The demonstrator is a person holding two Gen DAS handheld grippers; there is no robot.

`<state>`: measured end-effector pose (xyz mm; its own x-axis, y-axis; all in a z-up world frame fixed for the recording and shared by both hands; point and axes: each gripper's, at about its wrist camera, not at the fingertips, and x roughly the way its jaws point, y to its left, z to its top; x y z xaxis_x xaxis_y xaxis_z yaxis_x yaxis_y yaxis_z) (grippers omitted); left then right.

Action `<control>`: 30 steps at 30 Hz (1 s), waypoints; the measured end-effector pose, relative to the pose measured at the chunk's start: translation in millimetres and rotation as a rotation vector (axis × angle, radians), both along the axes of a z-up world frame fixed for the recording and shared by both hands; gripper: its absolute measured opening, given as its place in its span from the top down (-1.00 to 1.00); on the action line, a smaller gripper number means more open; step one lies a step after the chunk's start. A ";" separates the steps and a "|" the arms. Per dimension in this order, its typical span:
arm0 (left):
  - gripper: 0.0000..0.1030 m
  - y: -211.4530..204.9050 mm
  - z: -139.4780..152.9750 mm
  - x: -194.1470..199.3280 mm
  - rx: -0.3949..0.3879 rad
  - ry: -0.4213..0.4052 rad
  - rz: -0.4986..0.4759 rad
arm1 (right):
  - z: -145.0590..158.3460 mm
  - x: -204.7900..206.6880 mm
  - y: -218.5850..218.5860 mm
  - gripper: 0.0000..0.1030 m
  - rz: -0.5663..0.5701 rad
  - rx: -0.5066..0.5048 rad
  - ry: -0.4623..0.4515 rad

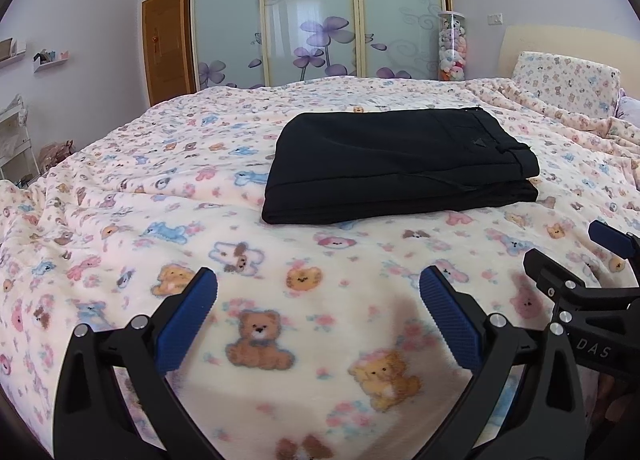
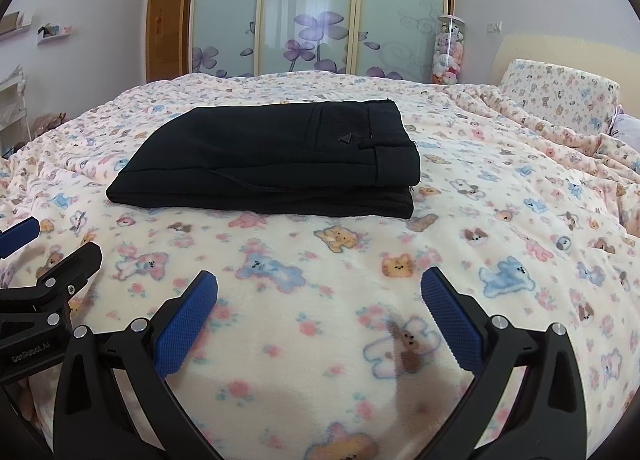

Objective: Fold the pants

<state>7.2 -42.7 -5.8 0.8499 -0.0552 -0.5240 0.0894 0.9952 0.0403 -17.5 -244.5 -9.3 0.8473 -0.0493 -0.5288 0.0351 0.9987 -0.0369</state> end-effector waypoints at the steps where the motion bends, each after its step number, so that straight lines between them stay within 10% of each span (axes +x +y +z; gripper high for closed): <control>1: -0.97 0.4 0.2 -0.2 -0.002 -0.001 0.001 | -0.4 -0.4 -0.1 -0.97 0.000 0.000 0.001; 30: -0.97 3.9 0.4 0.2 -0.010 -0.005 0.004 | -1.1 2.6 -3.2 -0.97 0.003 0.001 0.006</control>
